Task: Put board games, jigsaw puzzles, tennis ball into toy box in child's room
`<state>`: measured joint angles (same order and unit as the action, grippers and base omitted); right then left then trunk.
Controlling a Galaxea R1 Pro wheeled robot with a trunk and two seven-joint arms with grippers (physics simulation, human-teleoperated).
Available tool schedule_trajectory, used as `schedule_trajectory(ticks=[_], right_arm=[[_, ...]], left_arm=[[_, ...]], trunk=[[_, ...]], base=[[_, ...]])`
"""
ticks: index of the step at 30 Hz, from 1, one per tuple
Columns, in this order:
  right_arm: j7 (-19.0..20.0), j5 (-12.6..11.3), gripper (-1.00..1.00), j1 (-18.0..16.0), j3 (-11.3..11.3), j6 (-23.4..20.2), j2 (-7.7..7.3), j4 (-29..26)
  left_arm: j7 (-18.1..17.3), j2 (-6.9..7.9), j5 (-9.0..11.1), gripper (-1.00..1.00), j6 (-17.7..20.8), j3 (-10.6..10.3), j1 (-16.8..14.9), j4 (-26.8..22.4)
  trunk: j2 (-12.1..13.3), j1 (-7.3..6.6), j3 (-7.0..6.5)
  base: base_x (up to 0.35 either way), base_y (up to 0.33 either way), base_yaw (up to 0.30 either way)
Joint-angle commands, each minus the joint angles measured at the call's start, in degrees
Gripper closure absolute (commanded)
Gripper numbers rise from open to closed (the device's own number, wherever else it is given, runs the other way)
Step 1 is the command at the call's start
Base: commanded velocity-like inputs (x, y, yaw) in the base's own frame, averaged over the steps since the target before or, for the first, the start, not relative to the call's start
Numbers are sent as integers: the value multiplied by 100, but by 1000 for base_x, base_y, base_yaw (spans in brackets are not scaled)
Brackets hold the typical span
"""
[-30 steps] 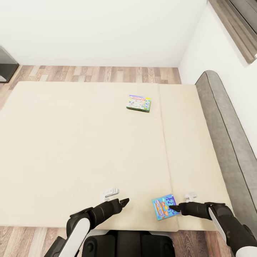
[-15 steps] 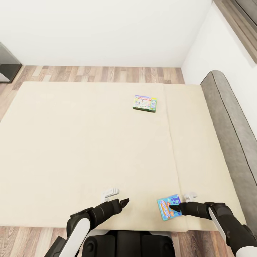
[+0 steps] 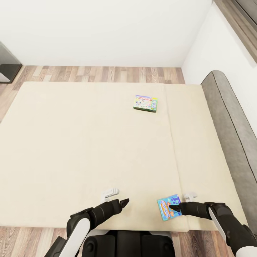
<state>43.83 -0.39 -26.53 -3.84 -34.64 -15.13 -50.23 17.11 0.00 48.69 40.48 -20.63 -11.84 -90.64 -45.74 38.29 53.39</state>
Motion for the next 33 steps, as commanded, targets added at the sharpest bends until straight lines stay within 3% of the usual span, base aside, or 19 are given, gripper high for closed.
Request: schedule_trajectory(ticks=[1,19,33], right_arm=[[21,-5,-100,-1,-11,-43,1,-5],[21,-5,-100,-1,-11,-43,1,-6],[21,-5,-100,-1,-12,-43,1,-5]], left_arm=[[55,0,60,-100,13,-3,-2,-7],[55,0,59,-100,13,-3,-2,-2],[55,-2,69,-100,13,-3,-2,2]], trunk=[[-4,1,3],[-4,1,3],[-4,1,3]], base=[[0,6,0],[0,14,0],[0,218,0]])
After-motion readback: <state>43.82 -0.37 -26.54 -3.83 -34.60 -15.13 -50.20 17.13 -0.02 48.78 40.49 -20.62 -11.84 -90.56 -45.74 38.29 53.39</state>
